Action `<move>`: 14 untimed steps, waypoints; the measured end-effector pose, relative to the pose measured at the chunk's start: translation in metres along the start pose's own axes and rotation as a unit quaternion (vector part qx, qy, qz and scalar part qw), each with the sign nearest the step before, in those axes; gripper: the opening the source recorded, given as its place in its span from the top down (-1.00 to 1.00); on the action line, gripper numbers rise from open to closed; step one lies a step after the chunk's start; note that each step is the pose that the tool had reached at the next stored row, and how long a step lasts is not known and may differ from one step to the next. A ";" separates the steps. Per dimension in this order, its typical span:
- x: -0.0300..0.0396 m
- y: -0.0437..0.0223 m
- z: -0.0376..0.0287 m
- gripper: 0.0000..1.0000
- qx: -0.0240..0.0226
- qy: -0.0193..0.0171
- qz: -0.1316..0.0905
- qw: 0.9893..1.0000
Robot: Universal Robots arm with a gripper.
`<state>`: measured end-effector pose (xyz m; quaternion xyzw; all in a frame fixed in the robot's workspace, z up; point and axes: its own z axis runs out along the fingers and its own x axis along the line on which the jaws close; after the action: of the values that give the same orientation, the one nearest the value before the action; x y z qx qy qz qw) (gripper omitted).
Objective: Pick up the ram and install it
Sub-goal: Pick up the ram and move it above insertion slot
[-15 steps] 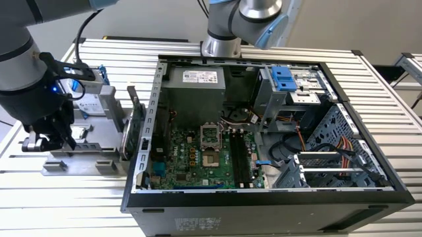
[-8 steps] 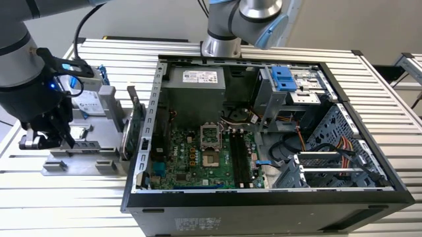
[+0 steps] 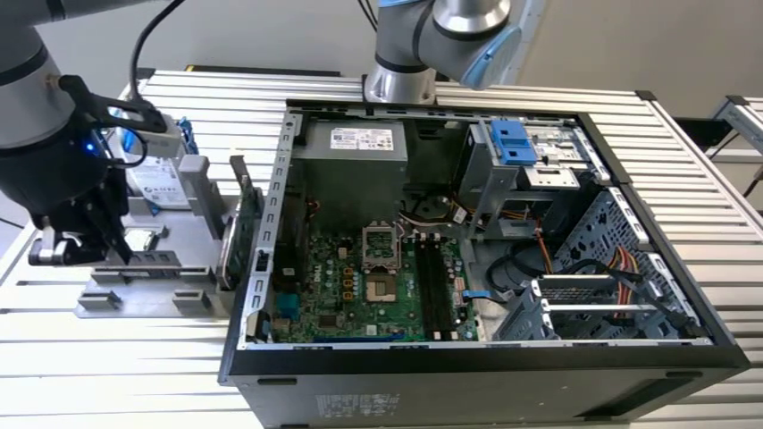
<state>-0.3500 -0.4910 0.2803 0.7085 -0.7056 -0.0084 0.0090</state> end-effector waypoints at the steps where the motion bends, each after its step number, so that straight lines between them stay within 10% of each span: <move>1: 0.0000 0.0000 -0.0010 1.00 0.000 0.000 0.000 1.000; 14: 0.0000 0.0003 -0.0141 1.00 0.000 0.000 0.000 1.000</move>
<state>-0.3500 -0.4910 0.2945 0.7086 -0.7056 -0.0084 0.0090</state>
